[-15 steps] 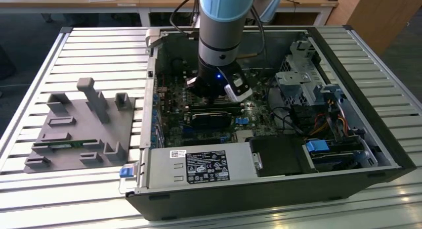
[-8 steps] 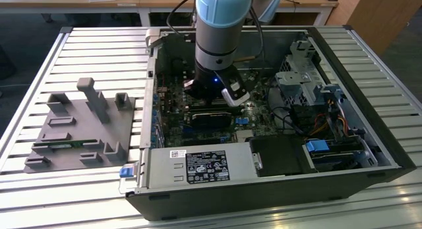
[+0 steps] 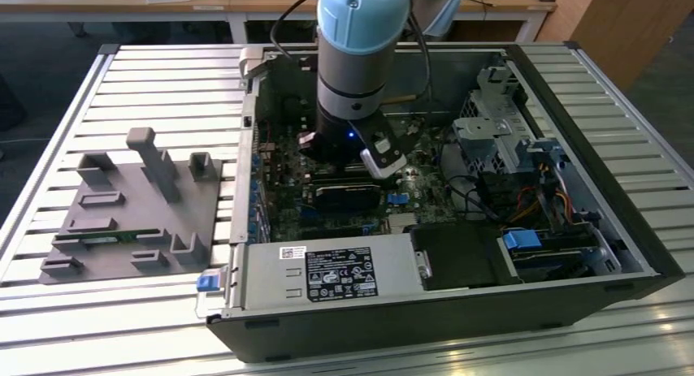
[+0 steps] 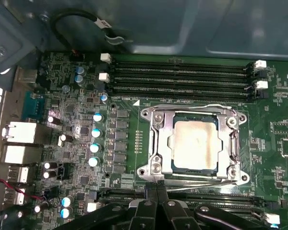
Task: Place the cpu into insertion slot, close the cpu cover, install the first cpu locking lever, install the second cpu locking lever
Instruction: 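Install the second cpu locking lever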
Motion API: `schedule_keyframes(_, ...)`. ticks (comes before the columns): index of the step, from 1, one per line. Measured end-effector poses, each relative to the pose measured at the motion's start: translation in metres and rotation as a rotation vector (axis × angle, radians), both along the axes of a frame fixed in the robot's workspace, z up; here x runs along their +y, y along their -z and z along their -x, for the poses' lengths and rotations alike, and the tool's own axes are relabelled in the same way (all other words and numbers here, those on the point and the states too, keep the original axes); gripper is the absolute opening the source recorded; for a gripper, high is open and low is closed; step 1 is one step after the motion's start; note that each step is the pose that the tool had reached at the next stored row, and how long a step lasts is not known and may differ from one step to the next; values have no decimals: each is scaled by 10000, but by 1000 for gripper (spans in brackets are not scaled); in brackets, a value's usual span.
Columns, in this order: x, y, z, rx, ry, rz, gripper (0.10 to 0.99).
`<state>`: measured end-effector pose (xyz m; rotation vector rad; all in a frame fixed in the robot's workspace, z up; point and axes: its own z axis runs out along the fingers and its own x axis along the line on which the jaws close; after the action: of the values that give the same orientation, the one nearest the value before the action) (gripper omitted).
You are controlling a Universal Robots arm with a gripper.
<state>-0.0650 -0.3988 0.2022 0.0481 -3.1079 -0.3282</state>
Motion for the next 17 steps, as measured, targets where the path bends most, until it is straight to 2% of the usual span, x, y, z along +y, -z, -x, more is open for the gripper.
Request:
schedule_keyframes(13,-4,68,61,0,-1,-386,122)
schedule_keyframes(17,-4,82,63,0,-1,-547,122)
